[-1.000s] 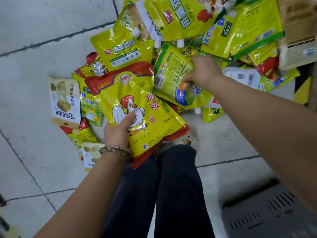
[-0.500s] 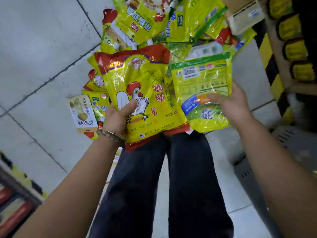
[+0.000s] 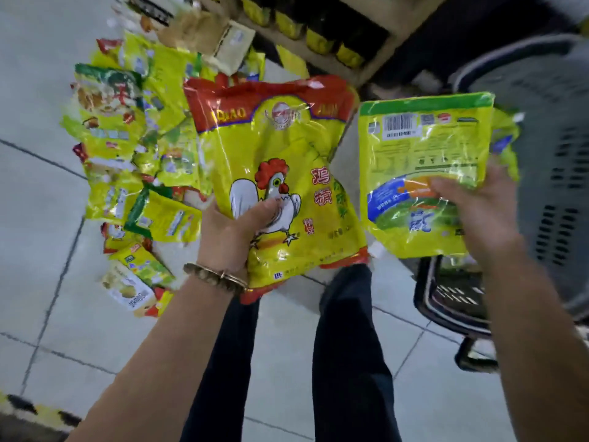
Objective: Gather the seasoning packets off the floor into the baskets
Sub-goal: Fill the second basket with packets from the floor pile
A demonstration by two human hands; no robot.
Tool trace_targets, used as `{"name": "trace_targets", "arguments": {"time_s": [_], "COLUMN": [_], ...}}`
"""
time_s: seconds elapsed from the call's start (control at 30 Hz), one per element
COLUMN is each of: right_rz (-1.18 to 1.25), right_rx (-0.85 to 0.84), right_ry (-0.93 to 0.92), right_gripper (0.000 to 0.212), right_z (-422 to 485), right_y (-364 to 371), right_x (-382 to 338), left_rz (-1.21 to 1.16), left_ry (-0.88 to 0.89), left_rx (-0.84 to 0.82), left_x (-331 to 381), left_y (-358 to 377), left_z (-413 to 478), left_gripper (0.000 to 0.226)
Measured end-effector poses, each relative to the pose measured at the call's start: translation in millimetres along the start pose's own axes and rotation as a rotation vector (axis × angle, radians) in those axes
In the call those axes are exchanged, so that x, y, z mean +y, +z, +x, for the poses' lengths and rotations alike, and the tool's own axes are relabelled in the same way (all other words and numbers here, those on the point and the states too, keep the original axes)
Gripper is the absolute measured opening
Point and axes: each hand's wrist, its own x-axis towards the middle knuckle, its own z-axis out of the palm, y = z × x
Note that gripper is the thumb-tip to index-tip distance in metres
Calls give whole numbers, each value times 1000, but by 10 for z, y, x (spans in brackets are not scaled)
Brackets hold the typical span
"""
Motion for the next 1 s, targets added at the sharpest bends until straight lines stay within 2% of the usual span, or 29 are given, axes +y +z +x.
{"name": "trace_targets", "arguments": {"time_s": [0.03, 0.13, 0.23, 0.3, 0.37, 0.5, 0.57, 0.67, 0.77, 0.83, 0.9, 0.97, 1.0], "right_rz": [7, 14, -68, -113, -152, -198, -179, -195, -226, -370, -573, -791, -868], "right_rx": [55, 210, 362, 414, 394, 268, 244, 178, 100, 85, 100, 129, 153], "right_ry": [-2, -9, 26, 57, 87, 52, -4, -56, -120, -140, -201, -287, -314], "right_gripper": [42, 35, 38, 37, 41, 50, 64, 80, 82, 80, 77, 71, 68], "right_z": [19, 103, 263, 420, 587, 1071, 1386, 1853, 2247, 2433, 2552, 2583, 2566], "right_y": [-289, -1141, -1817, -2117, -2284, -2324, -2269, -2147, -1959, -1804, -1717, -1667, -1642], "right_x": [82, 382, 752, 1018, 1214, 1466, 1592, 1713, 1810, 1885, 1953, 2013, 2051], "left_rz": [44, 174, 265, 318, 337, 476, 524, 475, 478, 564, 638, 759, 891], "left_ry": [14, 127, 252, 337, 393, 407, 364, 302, 227, 220, 281, 489, 609], "left_rx": [-42, -153, -234, -266, -271, -139, -75, -7, 11, 60, 157, 193, 172], "left_x": [-3, -28, -165, -226, -349, -615, -796, -1024, -1183, -1237, -1274, -1304, -1334], "left_y": [291, 1142, 1954, 2456, 2924, 3694, 3902, 4022, 4041, 4067, 4099, 4106, 4112], "left_z": [-109, -460, -632, -733, -725, -443, -140, 280, 578, 691, 693, 607, 534], "left_gripper": [17, 34, 23, 60, 67, 61, 61, 68, 68, 75, 86, 92, 90]}}
